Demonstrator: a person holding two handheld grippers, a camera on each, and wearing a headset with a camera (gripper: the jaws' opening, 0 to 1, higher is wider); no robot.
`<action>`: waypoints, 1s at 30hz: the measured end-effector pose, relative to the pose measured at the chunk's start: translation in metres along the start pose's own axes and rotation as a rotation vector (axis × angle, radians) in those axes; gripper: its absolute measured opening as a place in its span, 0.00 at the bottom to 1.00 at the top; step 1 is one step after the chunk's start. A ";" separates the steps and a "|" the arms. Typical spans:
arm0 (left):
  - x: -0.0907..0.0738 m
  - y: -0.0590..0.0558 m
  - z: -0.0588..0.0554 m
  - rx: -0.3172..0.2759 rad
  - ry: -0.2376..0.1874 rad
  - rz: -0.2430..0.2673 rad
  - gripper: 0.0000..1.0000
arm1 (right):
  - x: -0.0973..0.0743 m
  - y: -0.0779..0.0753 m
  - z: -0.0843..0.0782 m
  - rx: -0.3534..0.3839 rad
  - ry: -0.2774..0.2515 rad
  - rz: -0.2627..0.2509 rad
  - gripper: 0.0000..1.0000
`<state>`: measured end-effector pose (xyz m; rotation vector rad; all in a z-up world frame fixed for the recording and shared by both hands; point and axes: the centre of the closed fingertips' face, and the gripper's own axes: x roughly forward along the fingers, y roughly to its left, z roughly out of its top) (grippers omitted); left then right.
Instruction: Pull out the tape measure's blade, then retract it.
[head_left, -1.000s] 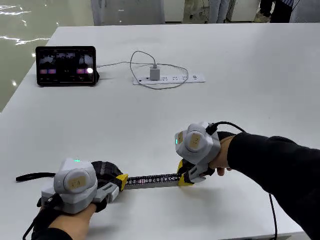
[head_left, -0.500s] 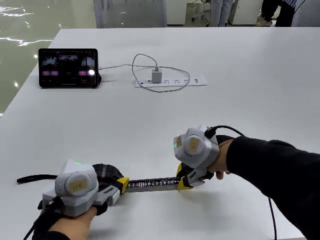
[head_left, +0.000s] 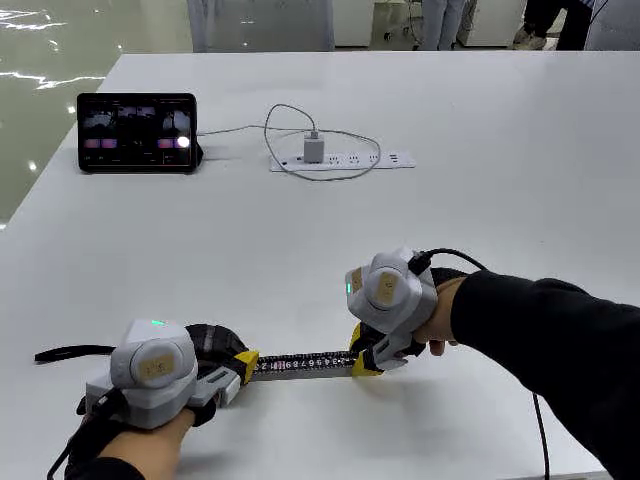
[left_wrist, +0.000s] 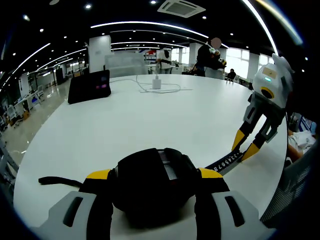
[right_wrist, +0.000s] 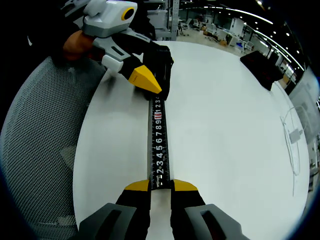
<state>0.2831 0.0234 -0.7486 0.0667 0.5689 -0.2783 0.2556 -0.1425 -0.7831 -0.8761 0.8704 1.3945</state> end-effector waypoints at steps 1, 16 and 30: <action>0.000 0.000 0.000 0.000 0.000 0.000 0.62 | 0.000 0.000 0.000 0.001 0.001 0.000 0.11; 0.000 0.000 0.000 -0.001 -0.002 0.000 0.62 | 0.002 0.000 0.004 0.019 -0.008 -0.005 0.11; 0.000 0.000 0.000 -0.003 -0.001 -0.002 0.62 | 0.005 0.000 0.010 0.015 -0.031 -0.002 0.11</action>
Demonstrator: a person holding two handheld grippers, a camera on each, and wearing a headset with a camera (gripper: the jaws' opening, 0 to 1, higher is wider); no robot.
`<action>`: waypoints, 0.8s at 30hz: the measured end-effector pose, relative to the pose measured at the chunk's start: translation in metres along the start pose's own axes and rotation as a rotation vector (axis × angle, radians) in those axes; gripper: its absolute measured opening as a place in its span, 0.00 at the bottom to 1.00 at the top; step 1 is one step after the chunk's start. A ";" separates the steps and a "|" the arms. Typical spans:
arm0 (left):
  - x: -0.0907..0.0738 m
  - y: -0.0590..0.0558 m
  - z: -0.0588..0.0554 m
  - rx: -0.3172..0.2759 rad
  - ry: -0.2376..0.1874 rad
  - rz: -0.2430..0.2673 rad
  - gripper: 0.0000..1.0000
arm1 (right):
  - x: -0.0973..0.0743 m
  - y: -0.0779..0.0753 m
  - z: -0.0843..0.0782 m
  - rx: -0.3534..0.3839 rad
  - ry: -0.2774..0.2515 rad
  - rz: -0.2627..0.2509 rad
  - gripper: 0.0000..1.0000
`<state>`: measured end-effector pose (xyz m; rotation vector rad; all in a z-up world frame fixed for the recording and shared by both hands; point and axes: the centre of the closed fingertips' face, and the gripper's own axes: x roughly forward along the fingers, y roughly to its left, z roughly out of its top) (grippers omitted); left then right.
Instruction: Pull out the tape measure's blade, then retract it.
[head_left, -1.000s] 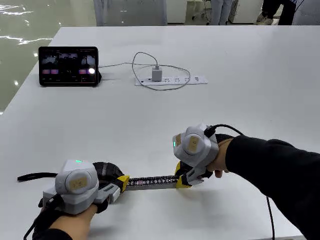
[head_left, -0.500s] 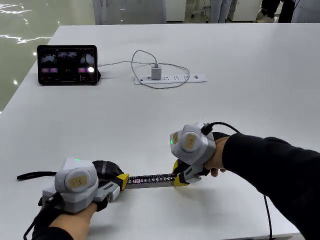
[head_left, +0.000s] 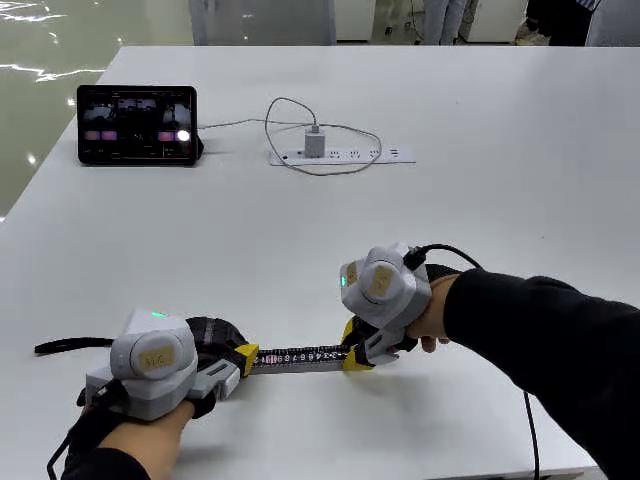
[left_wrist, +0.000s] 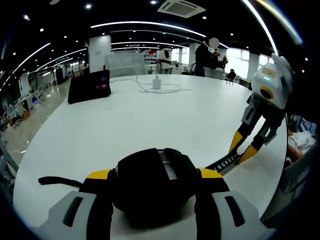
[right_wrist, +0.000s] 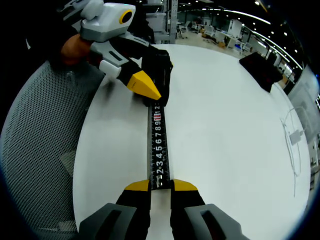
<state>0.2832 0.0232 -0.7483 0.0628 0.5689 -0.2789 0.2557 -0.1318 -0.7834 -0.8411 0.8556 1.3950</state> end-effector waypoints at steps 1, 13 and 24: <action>0.000 0.000 0.000 0.000 0.000 0.000 0.62 | 0.000 0.000 0.001 -0.002 -0.001 0.001 0.11; 0.000 0.000 0.000 0.000 0.000 0.000 0.62 | 0.003 -0.001 0.007 0.011 -0.013 -0.014 0.11; 0.000 0.000 0.000 0.001 0.000 0.000 0.62 | 0.007 0.000 0.017 0.006 -0.036 -0.019 0.11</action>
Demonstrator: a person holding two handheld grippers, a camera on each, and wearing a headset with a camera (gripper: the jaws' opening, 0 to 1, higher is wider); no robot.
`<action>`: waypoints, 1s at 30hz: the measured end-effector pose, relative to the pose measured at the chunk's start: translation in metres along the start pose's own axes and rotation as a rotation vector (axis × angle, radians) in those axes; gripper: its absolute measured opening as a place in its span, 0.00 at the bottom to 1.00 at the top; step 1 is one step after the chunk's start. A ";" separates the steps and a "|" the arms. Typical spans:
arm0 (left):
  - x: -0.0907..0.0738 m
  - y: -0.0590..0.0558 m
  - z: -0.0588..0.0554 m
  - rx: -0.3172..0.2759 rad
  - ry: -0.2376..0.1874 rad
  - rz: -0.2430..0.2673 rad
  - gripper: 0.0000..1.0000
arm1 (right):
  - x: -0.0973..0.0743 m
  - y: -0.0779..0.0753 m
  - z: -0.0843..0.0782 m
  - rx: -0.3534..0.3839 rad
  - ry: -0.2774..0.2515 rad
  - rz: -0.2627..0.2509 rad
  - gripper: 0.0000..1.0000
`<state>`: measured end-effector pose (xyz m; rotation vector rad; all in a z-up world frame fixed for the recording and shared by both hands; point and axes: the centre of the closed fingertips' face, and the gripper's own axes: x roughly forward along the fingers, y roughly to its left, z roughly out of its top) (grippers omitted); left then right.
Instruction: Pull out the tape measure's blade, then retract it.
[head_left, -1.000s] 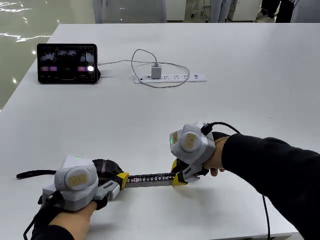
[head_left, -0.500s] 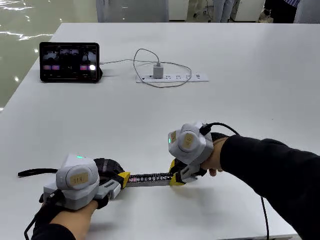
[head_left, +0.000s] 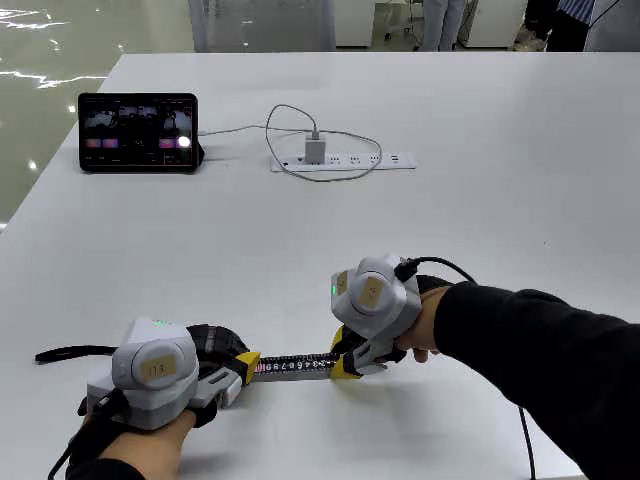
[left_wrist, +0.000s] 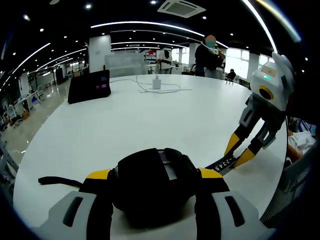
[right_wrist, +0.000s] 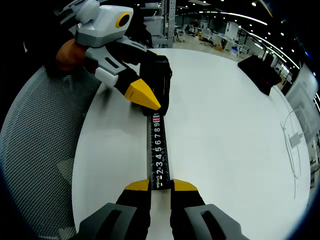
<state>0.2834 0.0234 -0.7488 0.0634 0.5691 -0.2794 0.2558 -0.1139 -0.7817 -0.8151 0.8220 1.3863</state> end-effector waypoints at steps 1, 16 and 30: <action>0.000 0.000 0.000 0.000 0.000 0.000 0.62 | 0.001 0.000 0.000 0.001 0.001 0.000 0.11; 0.000 0.001 0.000 0.000 0.000 0.000 0.62 | 0.004 0.001 0.004 -0.012 0.013 0.002 0.11; 0.000 0.000 0.000 -0.003 0.000 -0.001 0.62 | 0.007 0.002 0.008 0.003 0.014 0.001 0.11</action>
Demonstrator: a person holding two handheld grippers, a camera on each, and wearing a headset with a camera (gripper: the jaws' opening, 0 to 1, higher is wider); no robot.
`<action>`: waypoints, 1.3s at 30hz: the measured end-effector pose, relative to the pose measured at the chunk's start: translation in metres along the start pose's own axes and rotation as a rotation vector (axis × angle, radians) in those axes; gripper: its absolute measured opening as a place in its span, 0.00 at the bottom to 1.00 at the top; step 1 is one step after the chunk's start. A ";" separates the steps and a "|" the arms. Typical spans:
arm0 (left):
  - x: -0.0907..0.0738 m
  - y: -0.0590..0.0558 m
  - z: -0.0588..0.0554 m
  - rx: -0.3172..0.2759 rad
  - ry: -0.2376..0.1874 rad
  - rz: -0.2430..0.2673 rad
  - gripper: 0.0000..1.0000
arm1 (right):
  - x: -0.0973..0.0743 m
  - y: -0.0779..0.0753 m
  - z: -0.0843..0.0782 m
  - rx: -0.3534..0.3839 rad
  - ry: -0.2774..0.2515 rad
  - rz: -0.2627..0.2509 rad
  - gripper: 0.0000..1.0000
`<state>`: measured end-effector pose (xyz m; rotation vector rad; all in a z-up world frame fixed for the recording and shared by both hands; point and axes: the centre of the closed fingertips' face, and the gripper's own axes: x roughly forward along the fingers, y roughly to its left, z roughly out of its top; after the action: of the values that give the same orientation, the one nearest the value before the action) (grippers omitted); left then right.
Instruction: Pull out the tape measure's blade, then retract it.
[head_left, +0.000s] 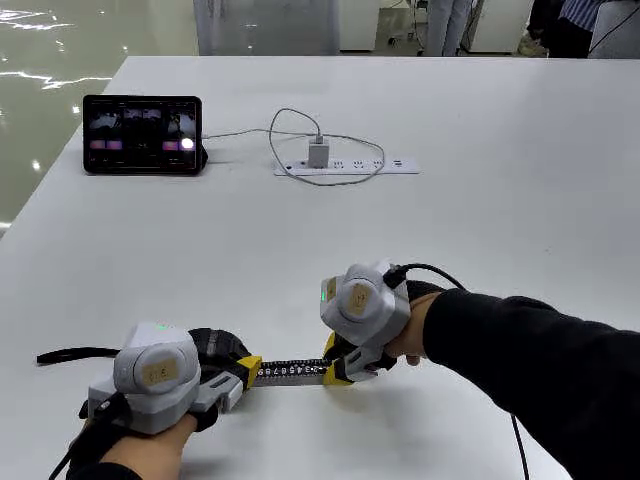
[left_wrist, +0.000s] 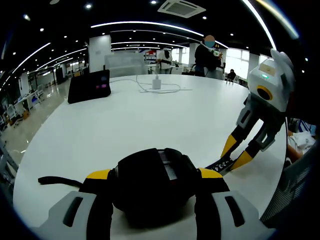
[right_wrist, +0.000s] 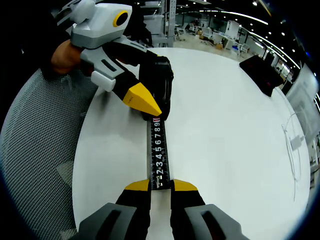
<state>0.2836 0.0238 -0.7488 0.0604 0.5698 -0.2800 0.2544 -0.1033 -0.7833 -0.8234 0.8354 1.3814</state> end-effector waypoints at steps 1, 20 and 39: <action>0.000 0.000 0.000 0.000 0.000 0.000 0.62 | 0.000 0.000 0.000 0.000 0.001 0.001 0.11; 0.000 -0.001 0.000 -0.003 0.000 0.000 0.62 | 0.002 0.000 0.005 -0.015 -0.010 0.005 0.10; -0.001 0.000 0.000 -0.014 -0.001 -0.003 0.61 | 0.005 -0.001 0.009 0.028 -0.017 -0.011 0.10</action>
<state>0.2829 0.0239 -0.7481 0.0463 0.5705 -0.2786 0.2559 -0.0925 -0.7833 -0.7930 0.8338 1.3627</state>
